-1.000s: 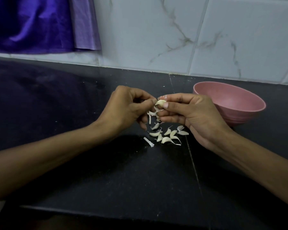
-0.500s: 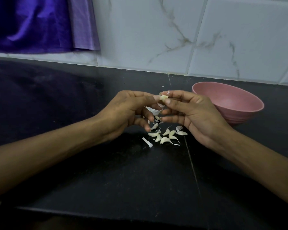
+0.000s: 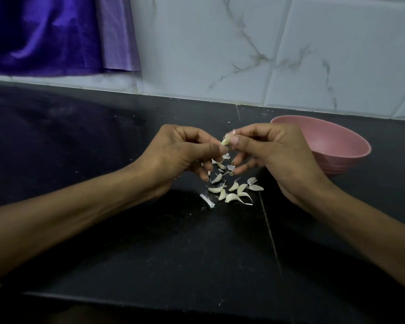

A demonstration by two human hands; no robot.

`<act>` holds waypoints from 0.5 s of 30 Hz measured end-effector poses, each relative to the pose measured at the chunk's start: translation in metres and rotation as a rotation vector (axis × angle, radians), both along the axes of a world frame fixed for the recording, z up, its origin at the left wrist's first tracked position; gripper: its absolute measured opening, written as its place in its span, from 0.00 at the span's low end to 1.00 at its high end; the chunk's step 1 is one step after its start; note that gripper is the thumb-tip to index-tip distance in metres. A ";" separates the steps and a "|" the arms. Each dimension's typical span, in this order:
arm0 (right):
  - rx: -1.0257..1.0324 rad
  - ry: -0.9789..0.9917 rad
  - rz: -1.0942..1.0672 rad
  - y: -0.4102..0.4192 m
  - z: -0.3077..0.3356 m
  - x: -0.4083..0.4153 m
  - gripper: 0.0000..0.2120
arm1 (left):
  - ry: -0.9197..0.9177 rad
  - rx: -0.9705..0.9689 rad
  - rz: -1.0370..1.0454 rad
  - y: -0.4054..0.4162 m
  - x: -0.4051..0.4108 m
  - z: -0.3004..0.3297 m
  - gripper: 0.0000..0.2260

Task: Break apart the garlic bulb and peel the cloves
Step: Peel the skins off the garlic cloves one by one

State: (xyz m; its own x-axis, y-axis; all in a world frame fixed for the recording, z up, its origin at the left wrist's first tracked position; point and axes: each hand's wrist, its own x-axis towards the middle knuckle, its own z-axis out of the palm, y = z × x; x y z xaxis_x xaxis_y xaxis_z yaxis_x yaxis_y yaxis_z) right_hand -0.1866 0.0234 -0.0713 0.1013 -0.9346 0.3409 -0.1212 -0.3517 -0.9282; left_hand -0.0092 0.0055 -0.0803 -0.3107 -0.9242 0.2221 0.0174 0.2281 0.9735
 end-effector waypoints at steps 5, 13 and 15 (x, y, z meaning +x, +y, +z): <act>0.242 -0.177 0.057 0.001 -0.004 0.001 0.08 | -0.084 -0.209 0.060 0.001 0.000 -0.003 0.04; 0.568 -0.370 0.157 -0.002 0.002 0.000 0.07 | -0.223 -0.413 0.060 -0.005 0.005 -0.005 0.05; 0.579 -0.379 0.167 -0.001 0.002 -0.001 0.06 | -0.214 -0.409 0.050 -0.006 0.005 -0.005 0.06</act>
State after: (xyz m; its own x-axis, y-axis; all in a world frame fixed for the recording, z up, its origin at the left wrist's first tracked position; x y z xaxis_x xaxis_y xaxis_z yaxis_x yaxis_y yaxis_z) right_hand -0.1873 0.0220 -0.0691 0.2320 -0.9584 -0.1660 0.2596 0.2255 -0.9390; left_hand -0.0038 -0.0006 -0.0849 -0.3462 -0.7892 0.5072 -0.1949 0.5893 0.7840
